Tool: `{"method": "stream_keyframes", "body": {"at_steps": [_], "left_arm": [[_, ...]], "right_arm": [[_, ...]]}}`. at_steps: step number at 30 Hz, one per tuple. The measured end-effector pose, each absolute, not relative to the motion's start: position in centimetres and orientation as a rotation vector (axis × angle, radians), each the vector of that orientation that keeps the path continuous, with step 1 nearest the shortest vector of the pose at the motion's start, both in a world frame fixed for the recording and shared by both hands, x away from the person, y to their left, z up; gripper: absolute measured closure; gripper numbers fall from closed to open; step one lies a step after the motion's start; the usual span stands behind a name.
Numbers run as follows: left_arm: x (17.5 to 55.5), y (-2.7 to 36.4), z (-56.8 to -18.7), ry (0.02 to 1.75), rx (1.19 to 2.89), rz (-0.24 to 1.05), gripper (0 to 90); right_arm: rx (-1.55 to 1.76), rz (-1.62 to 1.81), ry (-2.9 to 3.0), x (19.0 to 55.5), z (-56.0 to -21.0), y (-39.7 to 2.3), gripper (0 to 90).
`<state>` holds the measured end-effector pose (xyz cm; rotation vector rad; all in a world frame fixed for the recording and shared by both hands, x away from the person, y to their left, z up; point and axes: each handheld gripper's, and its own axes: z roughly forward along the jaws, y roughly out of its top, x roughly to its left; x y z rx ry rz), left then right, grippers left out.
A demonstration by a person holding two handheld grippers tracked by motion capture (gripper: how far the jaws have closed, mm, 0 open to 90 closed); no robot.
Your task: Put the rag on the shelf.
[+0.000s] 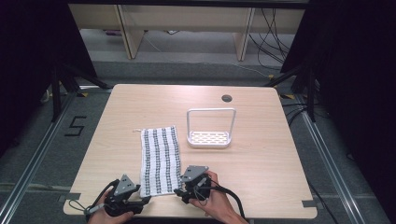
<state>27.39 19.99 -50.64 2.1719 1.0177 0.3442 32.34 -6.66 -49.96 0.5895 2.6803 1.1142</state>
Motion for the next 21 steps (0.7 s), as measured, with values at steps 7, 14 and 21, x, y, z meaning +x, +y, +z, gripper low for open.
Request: {"method": "stream_keyframes", "body": {"at_steps": [7, 14, 21], "left_arm": [[27.7, 20.0, -50.7, 0.995, 2.224, 0.344, 44.2], [28.0, 20.3, -51.0, 0.972, 2.251, 0.367, 54.3], [28.0, 20.0, -51.4, 0.973, 2.196, 0.398, 69.2]], "right_arm": [[0.596, 1.091, 2.696, 32.6, -50.4, -6.0, 46.9], [0.617, 1.07, 2.724, 33.0, -51.2, -5.6, 55.7], [0.654, 1.105, 2.706, 33.2, -51.3, -5.6, 71.7]]}}
